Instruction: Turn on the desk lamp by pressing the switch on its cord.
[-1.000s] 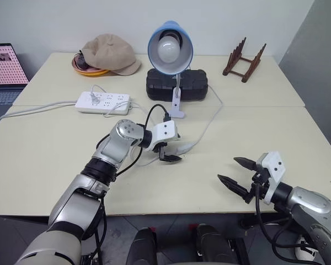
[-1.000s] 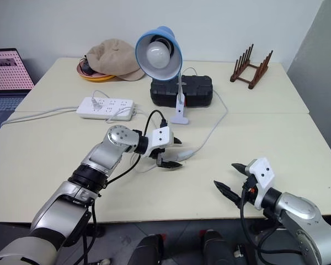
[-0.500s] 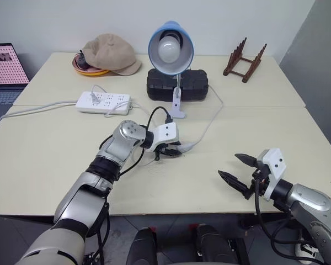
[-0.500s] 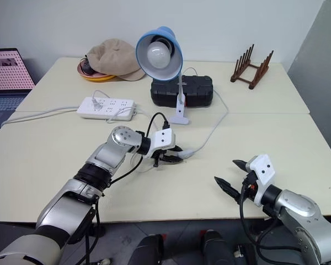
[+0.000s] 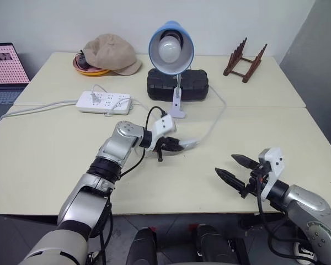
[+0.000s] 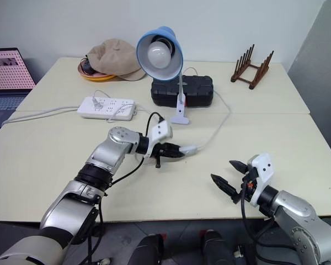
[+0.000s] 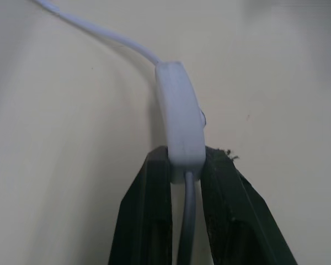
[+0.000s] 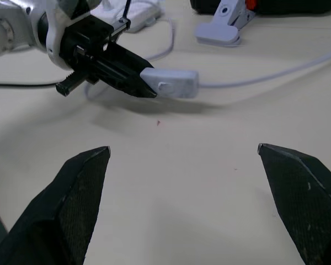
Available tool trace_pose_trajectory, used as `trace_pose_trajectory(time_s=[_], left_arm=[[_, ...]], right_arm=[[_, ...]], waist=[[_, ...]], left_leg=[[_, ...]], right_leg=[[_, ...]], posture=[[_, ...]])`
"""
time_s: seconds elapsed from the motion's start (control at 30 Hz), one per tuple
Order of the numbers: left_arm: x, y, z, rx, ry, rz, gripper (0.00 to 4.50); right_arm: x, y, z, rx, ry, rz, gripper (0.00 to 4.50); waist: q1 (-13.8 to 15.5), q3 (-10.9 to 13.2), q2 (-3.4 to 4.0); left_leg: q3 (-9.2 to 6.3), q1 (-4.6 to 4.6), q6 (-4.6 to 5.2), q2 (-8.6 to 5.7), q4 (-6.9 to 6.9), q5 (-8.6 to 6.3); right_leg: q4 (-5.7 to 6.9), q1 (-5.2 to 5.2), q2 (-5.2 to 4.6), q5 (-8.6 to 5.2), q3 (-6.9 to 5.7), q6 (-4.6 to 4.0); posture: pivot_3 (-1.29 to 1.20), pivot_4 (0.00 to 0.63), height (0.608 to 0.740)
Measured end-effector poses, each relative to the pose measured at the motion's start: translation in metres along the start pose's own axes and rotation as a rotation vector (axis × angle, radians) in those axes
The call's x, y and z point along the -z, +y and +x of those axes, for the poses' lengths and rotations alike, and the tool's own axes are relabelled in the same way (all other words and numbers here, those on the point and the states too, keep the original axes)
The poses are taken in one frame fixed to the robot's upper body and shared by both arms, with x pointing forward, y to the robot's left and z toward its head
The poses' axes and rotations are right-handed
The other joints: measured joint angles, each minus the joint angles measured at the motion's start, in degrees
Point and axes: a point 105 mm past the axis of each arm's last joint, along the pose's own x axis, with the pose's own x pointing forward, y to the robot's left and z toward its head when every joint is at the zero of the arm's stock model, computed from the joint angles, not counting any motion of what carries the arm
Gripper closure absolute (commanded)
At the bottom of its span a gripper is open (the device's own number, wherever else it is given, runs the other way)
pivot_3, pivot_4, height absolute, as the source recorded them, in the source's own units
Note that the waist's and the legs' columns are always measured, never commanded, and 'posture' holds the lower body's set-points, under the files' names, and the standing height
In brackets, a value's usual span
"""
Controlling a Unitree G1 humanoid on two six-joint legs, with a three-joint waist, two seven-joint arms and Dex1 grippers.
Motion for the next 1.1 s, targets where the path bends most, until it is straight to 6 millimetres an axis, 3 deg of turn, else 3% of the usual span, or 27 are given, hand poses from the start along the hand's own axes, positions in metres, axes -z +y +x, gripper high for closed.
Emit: trace_pose_trajectory(time_s=[0.17,0.27,0.37,0.47,0.6,0.97,1.1], left_arm=[[-0.036,-0.025,-0.018,0.163,-0.222,-0.388,4.10],[-0.052,-0.041,-0.024,0.261,-0.289,-0.518,4.10],[-0.058,-0.047,-0.024,0.294,-0.313,-0.583,4.10],[-0.060,-0.052,-0.025,0.304,-0.328,-0.630,4.10],[-0.054,-0.073,-0.017,0.374,-0.309,-0.676,4.10],[-0.055,-0.079,-0.019,0.369,-0.315,-0.689,4.10],[-0.056,-0.080,-0.020,0.369,-0.322,-0.690,4.10]], right_arm=[[-0.009,0.010,0.004,-0.072,-0.131,0.335,0.00],[-0.026,0.021,0.012,-0.177,-0.211,0.477,0.00],[-0.040,0.028,0.015,-0.242,-0.250,0.514,0.00],[-0.046,0.034,0.018,-0.284,-0.254,0.545,0.00],[-0.056,0.043,0.025,-0.356,-0.249,0.559,0.00],[-0.057,0.042,0.030,-0.349,-0.236,0.563,0.00],[-0.056,0.040,0.030,-0.341,-0.229,0.557,0.75]], waist=[[-0.28,-0.01,0.01],[-0.73,-0.01,0.03],[-0.98,-0.01,0.03],[-1.09,-0.01,0.03],[-1.21,-0.01,0.02],[-1.20,-0.01,0.03],[-1.19,-0.01,0.03]], left_leg=[[-0.07,0.08,0.01,0.02,0.02,0.00],[-0.08,0.13,0.02,0.02,0.04,0.01],[-0.11,0.19,0.02,0.01,0.05,0.01],[-0.10,0.18,0.02,0.00,0.05,0.01],[-0.12,0.17,0.01,0.01,0.03,0.01],[-0.10,0.16,0.01,0.00,0.04,0.01],[-0.10,0.14,0.01,0.00,0.04,0.01]], right_leg=[[0.11,0.02,0.03,0.00,-0.02,0.00],[0.15,0.05,0.03,0.00,-0.01,0.00],[0.12,0.14,0.03,0.00,-0.04,0.00],[0.10,0.14,0.03,0.01,-0.02,0.01],[0.08,0.13,0.03,0.05,-0.04,0.08],[0.03,0.13,0.03,0.00,-0.02,0.00],[0.00,0.13,0.03,0.00,-0.02,0.00]], posture=[[0.00,0.150,0.740],[0.00,0.150,0.740],[0.00,0.150,0.740],[0.00,0.150,0.740],[0.00,0.150,0.740],[0.00,0.150,0.740],[0.00,0.150,0.740]])
